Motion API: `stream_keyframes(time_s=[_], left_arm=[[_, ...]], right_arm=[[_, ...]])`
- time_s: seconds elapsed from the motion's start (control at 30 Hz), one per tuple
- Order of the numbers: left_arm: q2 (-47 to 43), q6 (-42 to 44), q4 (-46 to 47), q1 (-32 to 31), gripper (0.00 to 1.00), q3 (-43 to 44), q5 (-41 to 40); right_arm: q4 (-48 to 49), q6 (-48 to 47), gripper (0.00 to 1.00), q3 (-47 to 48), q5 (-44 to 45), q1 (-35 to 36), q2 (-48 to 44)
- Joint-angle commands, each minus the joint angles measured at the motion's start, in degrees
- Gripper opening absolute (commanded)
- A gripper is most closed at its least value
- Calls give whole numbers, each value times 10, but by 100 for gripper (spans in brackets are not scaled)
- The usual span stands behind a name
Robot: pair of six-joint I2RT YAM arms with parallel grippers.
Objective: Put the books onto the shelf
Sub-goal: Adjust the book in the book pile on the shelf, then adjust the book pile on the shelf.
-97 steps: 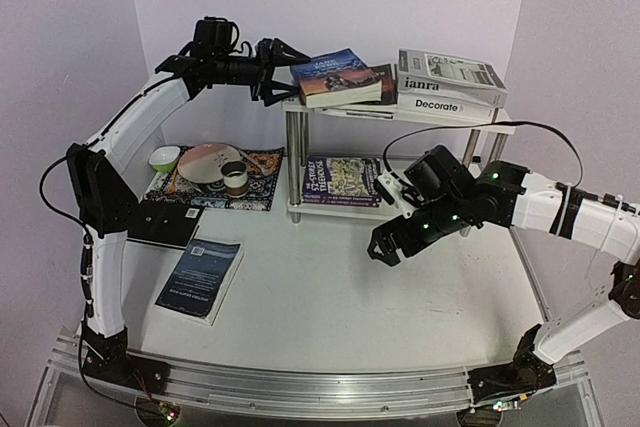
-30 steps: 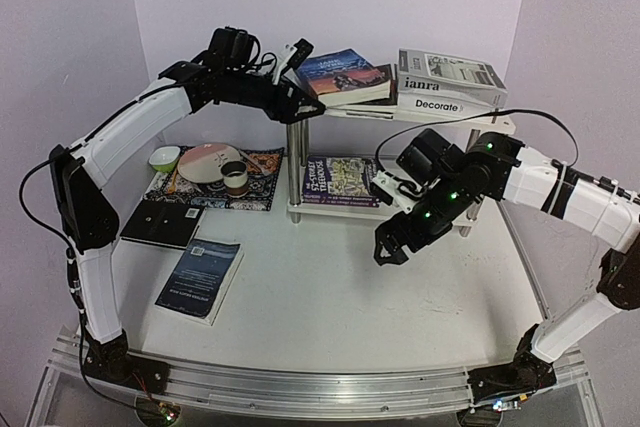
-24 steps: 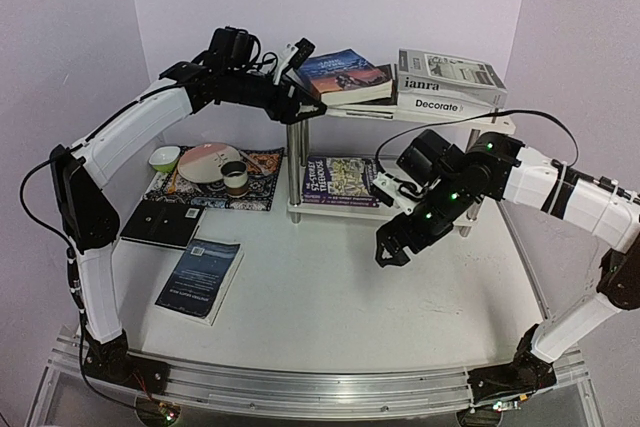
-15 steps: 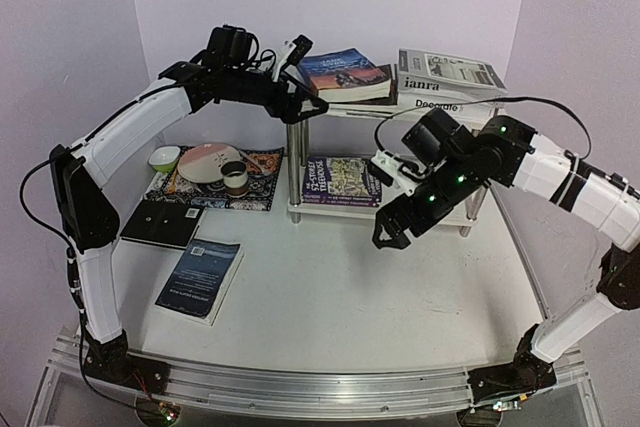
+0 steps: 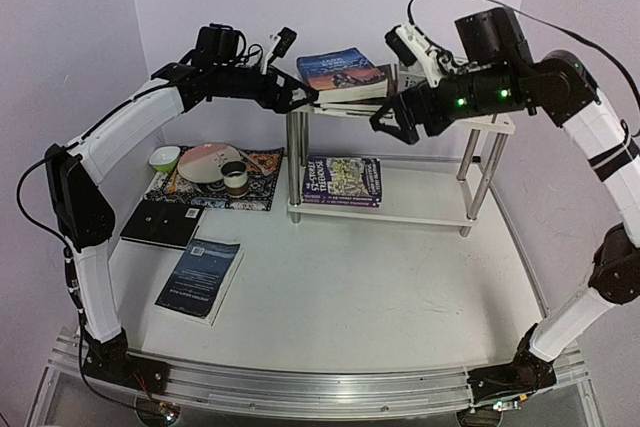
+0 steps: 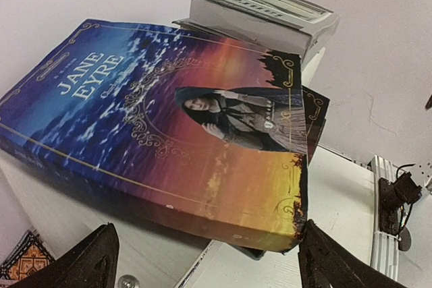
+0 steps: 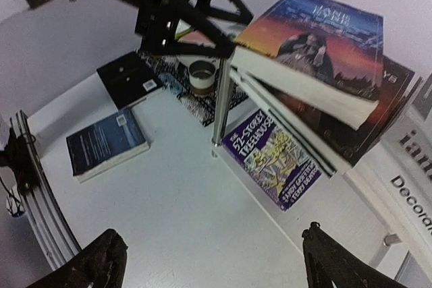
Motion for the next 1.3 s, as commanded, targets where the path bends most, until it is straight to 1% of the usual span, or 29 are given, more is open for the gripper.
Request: stream_keyframes(time_s=[0.0, 0.13, 0.23, 0.33, 0.43, 0.57, 0.77, 0.97, 1.07, 1.13, 1.27], left_arm=[[-64, -16, 50, 6, 94, -44, 3], [-81, -40, 58, 6, 95, -59, -20], [-71, -86, 61, 6, 94, -39, -25], [-63, -141, 64, 7, 94, -19, -28], [-67, -174, 72, 7, 94, -25, -41], [-76, -197, 89, 7, 93, -42, -57], [-55, -261, 94, 10, 89, -12, -66], [-31, -307, 96, 14, 88, 6, -95], [-21, -320, 97, 16, 88, 20, -96], [-16, -325, 97, 17, 86, 27, -96], [-2, -338, 97, 20, 79, 42, -91]], right_arm=[[-18, 42, 90, 90, -3, -16, 63], [-18, 112, 91, 187, -2, -39, 129], [-16, 176, 91, 260, -2, -51, 183], [6, 210, 91, 296, 8, -52, 213], [37, 227, 90, 289, 33, -52, 216], [64, 231, 89, 285, 66, -54, 216], [88, 232, 88, 285, 102, -54, 217], [91, 220, 84, 274, 147, -55, 224], [95, 205, 77, 277, 165, -57, 232], [102, 198, 73, 278, 171, -60, 237], [106, 191, 66, 291, 170, -70, 252]])
